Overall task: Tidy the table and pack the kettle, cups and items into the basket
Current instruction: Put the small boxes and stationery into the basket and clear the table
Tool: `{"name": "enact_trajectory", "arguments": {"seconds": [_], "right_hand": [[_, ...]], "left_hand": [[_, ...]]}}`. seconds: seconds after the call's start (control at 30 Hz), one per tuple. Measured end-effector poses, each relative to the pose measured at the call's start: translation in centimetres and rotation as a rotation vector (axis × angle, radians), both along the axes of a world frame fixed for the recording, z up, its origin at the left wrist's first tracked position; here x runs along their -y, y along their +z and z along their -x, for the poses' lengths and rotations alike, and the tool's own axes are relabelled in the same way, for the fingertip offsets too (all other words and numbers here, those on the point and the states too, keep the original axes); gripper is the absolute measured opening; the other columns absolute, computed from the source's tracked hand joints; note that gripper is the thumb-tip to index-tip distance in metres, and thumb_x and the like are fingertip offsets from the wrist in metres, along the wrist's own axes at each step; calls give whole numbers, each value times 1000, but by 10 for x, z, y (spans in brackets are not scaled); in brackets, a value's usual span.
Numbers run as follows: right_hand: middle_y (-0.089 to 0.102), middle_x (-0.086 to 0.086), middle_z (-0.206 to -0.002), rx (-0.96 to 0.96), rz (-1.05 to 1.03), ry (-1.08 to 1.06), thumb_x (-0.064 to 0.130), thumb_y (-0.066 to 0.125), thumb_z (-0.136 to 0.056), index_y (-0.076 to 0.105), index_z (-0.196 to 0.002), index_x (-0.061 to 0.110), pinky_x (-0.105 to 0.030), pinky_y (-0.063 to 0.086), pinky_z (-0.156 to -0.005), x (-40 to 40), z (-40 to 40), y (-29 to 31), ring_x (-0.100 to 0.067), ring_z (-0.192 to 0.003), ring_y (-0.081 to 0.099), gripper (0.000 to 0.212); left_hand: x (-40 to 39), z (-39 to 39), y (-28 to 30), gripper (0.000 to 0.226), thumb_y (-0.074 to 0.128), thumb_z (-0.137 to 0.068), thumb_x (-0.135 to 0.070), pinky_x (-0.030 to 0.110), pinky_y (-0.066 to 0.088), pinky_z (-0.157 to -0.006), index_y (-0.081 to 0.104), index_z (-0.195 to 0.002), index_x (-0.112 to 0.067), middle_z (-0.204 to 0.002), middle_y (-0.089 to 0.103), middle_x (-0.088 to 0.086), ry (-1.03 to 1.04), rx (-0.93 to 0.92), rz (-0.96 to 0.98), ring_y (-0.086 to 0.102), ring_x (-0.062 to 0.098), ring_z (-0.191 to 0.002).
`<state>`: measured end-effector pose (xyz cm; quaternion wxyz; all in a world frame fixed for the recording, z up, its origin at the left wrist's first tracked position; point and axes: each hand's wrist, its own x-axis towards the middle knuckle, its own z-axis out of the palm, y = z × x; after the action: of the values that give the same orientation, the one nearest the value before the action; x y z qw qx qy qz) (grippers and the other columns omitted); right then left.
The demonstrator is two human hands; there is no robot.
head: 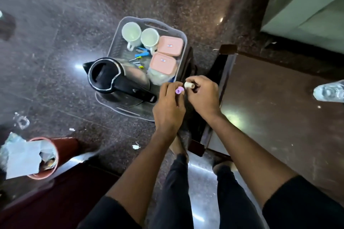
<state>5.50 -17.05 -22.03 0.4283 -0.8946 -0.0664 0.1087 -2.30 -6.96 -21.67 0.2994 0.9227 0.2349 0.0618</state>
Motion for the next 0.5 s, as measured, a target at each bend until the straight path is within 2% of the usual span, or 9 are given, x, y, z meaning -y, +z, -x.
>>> {"name": "enact_trajectory", "arguments": {"seconds": [0.1,0.23,0.37,0.5], "right_hand": [[74,0,-98,23,-19,115,8,68,-76,79,-100,13,-35,57,-81,-31,3,-1,-17,-90,71,27],[76,-1,-102,91,24,187,4,69,-72,80,-104,13,-29,57,-85,-52,-5,-6,-17,-94,72,34],[77,-2,-106,26,53,258,2,73,-69,80,-107,15,-31,58,-87,-57,-8,-9,-18,-97,73,41],[77,-4,-110,3,120,360,1,71,-75,79,-112,16,-38,58,-90,-62,-19,-9,-22,-100,72,41]], "left_hand": [[-15,11,-3,27,53,-99,-26,51,56,-61,57,-125,-27,-131,52,-7,-44,-37,22,67,34,-94],[-17,15,-5,42,49,-96,-28,49,54,-57,47,-138,-28,-141,46,-5,-29,-66,41,68,41,-90],[-13,17,-3,36,52,-98,-28,46,48,-55,53,-134,-27,-126,49,-3,85,-75,61,67,40,-86],[0,12,0,31,60,-99,-31,46,51,-58,52,-129,-31,-120,49,-7,274,-62,124,67,34,-90]]}}
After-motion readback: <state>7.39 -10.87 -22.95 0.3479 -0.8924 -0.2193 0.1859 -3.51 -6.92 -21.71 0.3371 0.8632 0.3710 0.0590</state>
